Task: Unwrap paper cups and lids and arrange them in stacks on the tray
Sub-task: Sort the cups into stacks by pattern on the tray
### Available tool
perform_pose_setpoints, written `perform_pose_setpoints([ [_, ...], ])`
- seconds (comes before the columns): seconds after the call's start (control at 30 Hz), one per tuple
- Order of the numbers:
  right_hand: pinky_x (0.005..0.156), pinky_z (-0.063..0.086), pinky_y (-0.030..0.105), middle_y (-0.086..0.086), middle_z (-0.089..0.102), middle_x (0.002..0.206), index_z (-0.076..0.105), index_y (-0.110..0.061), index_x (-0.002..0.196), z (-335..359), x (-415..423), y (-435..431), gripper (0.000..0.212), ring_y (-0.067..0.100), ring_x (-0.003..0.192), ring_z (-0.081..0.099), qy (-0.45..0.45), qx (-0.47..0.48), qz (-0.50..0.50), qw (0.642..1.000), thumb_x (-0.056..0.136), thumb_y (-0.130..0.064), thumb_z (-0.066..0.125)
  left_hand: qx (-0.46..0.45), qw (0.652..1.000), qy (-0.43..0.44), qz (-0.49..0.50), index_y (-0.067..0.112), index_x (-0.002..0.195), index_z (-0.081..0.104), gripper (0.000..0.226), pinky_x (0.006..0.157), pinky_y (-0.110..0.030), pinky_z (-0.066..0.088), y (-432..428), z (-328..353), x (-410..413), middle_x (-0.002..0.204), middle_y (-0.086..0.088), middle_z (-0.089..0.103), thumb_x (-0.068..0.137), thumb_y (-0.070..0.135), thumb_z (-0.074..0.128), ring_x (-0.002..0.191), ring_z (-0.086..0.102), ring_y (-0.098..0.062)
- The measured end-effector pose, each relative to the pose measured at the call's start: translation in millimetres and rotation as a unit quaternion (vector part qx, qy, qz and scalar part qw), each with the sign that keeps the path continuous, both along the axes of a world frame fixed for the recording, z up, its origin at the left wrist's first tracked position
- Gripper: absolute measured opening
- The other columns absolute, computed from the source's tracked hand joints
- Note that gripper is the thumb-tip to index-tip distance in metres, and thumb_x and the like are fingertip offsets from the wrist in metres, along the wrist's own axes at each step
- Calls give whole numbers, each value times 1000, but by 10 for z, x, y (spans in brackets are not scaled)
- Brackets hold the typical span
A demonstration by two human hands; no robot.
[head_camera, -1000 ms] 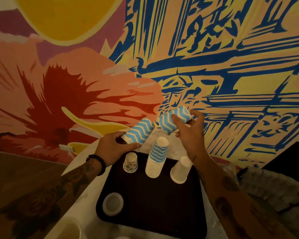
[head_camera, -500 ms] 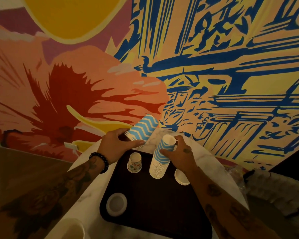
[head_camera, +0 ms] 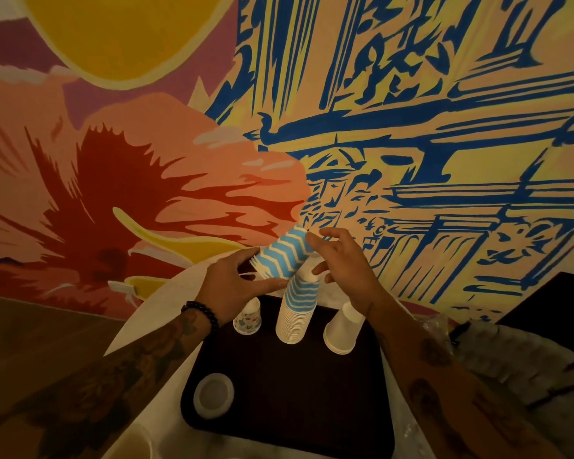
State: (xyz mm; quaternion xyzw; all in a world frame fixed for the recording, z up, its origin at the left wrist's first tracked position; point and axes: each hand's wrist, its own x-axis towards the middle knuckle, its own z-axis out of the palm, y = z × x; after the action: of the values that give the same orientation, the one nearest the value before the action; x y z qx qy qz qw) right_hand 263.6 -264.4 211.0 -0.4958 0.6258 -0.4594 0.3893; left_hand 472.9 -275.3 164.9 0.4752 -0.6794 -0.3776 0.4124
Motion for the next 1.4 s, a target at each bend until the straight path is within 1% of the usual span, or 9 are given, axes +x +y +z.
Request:
perform_pose_setpoints([
  [0.2, 51, 48, 22, 0, 69, 81, 58, -14, 117, -78, 13, 56, 33, 15, 61, 61, -34, -17, 1, 999, 93, -34, 69, 5, 999, -17, -42, 16, 135, 59, 93, 97, -22, 52, 25, -44, -42, 125, 9, 66, 56, 56, 86, 111, 62, 1],
  [0.4, 50, 47, 22, 2, 68, 81, 56, -13, 112, -103, -16, 46, 31, 14, 59, 60, -60, -16, -10, 998, 93, -33, 70, 18, 998, -7, -64, 17, 135, 60, 99, 99, -32, 54, -20, -63, 0, 123, 8, 68, 52, 66, 81, 110, 65, -3],
  [0.57, 53, 47, 25, 2, 68, 86, 56, -17, 104, -54, -97, -24, 25, 11, 59, 60, -74, -56, -48, 995, 93, -34, 70, 18, 999, -22, -33, 18, 131, 62, 92, 94, -29, 55, -47, -67, 45, 119, 10, 69, 54, 65, 79, 106, 65, -2],
  [0.67, 53, 47, 25, 7, 71, 97, 58, -20, 102, 16, -221, -97, 26, 9, 61, 61, -79, -94, -104, 987, 90, -36, 73, 17, 999, -34, 0, 22, 121, 68, 63, 83, -14, 51, -81, -107, 122, 110, 14, 71, 66, 46, 87, 98, 65, 4],
  [0.73, 54, 51, 24, 7, 70, 104, 59, -21, 104, 23, -316, -153, 31, 11, 68, 65, -36, -114, -129, 984, 87, -40, 76, 22, 999, -34, 30, 23, 116, 69, 54, 78, -12, 48, -121, -146, 207, 107, 14, 71, 69, 40, 88, 95, 65, 4],
  [0.83, 73, 59, 36, -6, 65, 104, 58, -23, 108, -44, -364, -178, 38, 19, 88, 67, 74, -128, -108, 983, 83, -42, 79, 45, 996, -13, 71, 18, 116, 69, 58, 81, -24, 54, -182, -172, 311, 105, 9, 72, 67, 42, 87, 94, 68, -5],
  [1.0, 80, 54, 36, -7, 58, 103, 54, -18, 115, -271, -213, -130, 43, 19, 92, 62, 211, -95, -23, 973, 84, -35, 80, 56, 995, 18, 84, 17, 111, 70, 50, 82, -29, 57, -213, -132, 323, 101, 8, 74, 68, 36, 88, 91, 70, -7],
  [1.2, 90, 53, 46, 3, 63, 118, 49, -23, 118, -681, -135, -102, 45, 25, 106, 62, 300, -16, 41, 953, 87, -43, 74, 51, 996, 21, 71, 16, 113, 69, 51, 78, -21, 53, -180, -130, 283, 103, 8, 74, 69, 34, 88, 92, 69, -5],
  [1.4, 91, 45, 30, -1, 58, 124, 58, -18, 124, -670, -140, -110, 42, 13, 109, 56, 280, -62, -9, 958, 91, -41, 70, 51, 997, 6, 56, 19, 119, 67, 64, 86, -26, 56, -141, -150, 258, 106, 10, 72, 65, 46, 87, 95, 68, -3],
])
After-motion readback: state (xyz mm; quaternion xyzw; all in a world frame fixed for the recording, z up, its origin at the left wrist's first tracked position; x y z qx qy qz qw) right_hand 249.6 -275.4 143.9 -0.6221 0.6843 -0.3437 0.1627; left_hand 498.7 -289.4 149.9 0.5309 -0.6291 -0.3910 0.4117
